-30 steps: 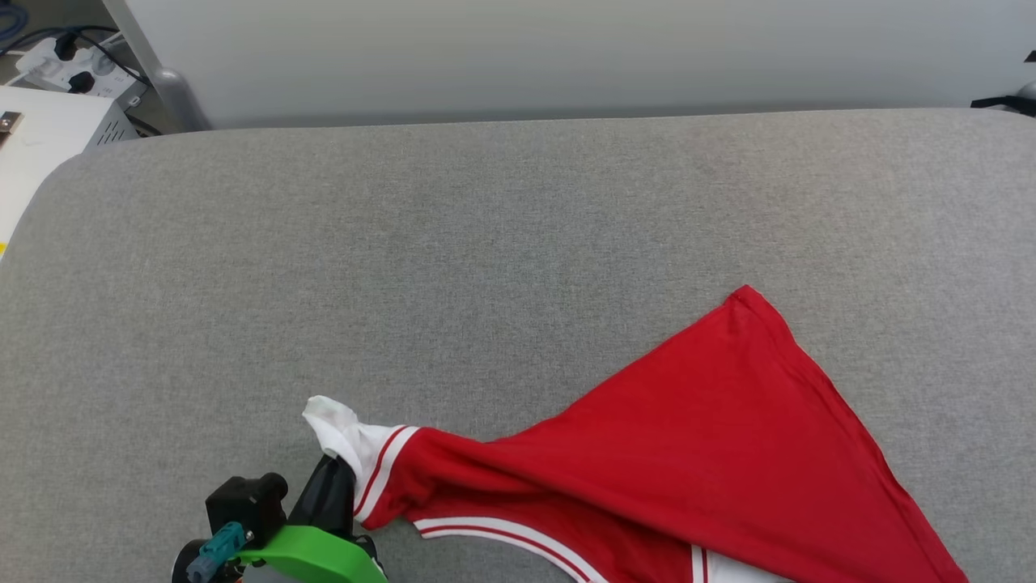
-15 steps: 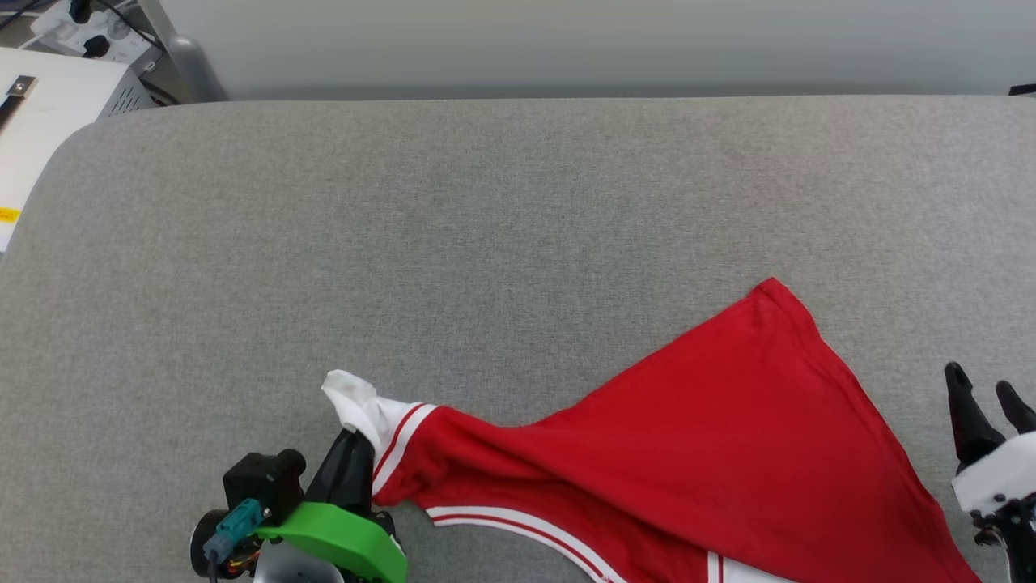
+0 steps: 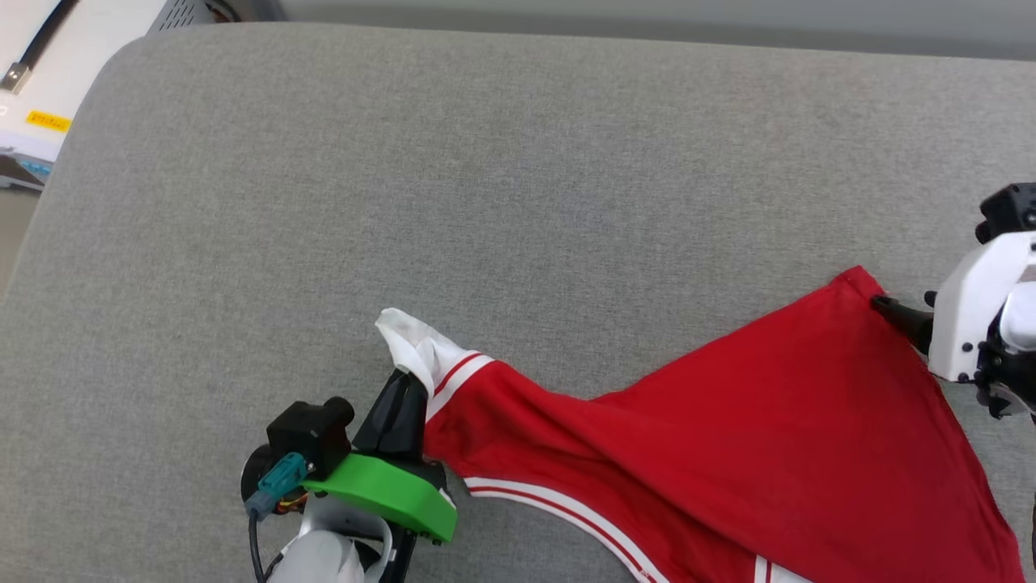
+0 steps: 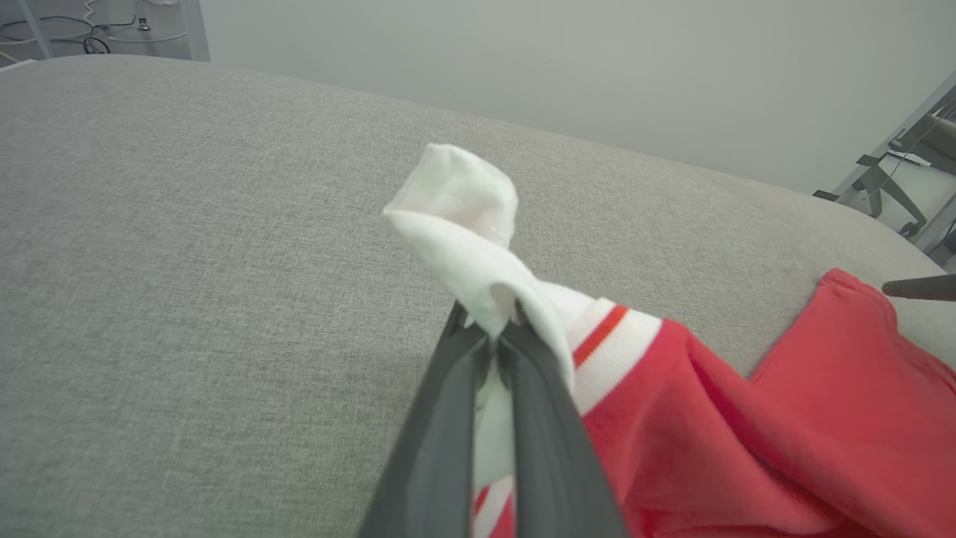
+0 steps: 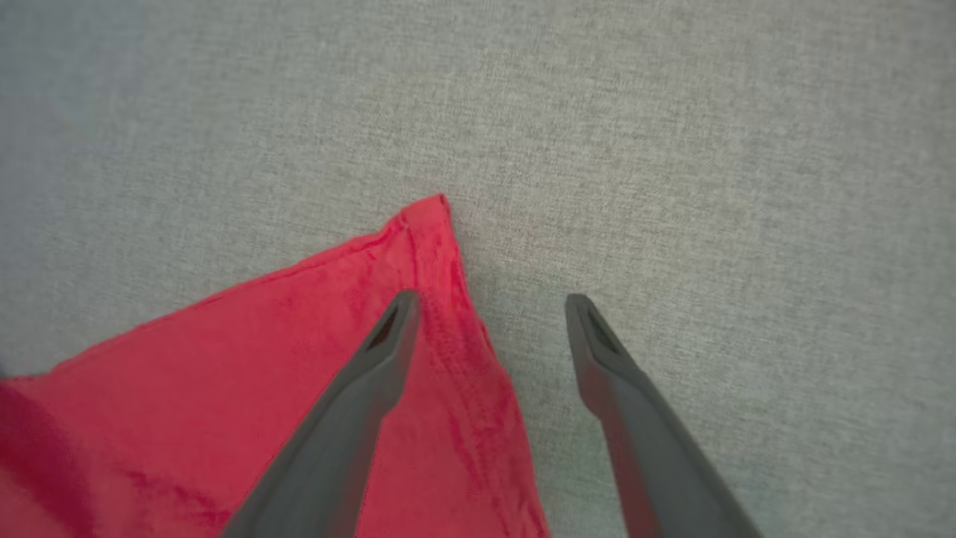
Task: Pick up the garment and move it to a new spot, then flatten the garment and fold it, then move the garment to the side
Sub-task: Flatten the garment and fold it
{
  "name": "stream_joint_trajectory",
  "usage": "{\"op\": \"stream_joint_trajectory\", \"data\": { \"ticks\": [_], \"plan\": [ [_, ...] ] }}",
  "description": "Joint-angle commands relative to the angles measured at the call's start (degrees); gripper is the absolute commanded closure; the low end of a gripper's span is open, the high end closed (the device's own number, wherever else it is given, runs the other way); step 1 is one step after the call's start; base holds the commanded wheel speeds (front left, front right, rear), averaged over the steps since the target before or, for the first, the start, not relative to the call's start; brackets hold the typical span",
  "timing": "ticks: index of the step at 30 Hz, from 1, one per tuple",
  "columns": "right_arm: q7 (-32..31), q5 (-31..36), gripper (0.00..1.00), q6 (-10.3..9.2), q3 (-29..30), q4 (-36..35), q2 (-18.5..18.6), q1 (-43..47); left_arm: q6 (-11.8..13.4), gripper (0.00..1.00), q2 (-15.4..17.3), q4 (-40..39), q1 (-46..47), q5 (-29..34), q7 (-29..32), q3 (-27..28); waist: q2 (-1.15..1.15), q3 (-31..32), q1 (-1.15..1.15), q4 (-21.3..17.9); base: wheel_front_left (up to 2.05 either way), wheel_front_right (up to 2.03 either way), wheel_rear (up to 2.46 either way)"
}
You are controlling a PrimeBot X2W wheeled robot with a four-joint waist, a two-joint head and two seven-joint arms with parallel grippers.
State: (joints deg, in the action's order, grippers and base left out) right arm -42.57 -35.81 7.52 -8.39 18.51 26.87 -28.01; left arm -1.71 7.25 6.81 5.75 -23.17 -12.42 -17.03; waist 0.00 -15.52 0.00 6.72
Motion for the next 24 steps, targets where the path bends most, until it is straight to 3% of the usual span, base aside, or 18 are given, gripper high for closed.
{"op": "stream_joint_trajectory", "data": {
  "ticks": [1, 9, 10, 12, 18, 24],
  "plan": [
    [-1.59, -0.72, 0.0, -0.03, -1.48, 0.94, 0.4, -1.77, -0.38, 1.0, -0.28, -0.1, 1.46, 0.42, -0.61, -0.17, 0.0, -2.42, 0.0, 2.11, 0.0, 0.0, 0.0],
    [-9.77, -3.48, 0.0, -0.03, -9.91, 8.29, 0.59, -1.9, -1.02, 1.0, -1.28, 2.12, 2.5, -0.11, -1.59, -0.88, 0.0, -4.38, 0.0, 3.52, 0.0, 0.0, 0.0],
    [-10.83, -4.06, 0.47, -0.03, -10.64, 8.85, 0.46, -1.38, -1.03, 1.0, -1.33, 2.47, 2.5, -0.16, -1.67, -0.84, 0.0, -4.39, 0.0, 3.47, 0.0, 0.0, 0.0],
    [-11.71, -4.59, 1.0, -0.03, -11.82, 9.3, 0.62, -1.02, -1.06, 1.0, -1.4, 2.91, 2.55, -0.23, -1.82, -0.77, 0.0, -4.39, 0.0, 3.32, 0.0, 0.0, 0.0],
    [-9.33, -5.99, 1.0, -0.03, -12.05, 9.17, 0.93, -3.23, -1.06, 1.0, -0.79, 3.69, 2.78, -0.24, -2.02, -0.34, 0.0, -2.98, 0.0, 2.33, 0.0, 0.0, 0.0],
    [-1.09, -6.15, 1.0, -0.03, -6.3, 9.21, 0.39, -6.79, -1.77, 1.0, 1.12, 4.14, 4.76, -0.11, -1.75, 0.04, 0.0, 0.56, 0.0, 1.45, 0.0, 0.0, 0.0]
  ]
}}
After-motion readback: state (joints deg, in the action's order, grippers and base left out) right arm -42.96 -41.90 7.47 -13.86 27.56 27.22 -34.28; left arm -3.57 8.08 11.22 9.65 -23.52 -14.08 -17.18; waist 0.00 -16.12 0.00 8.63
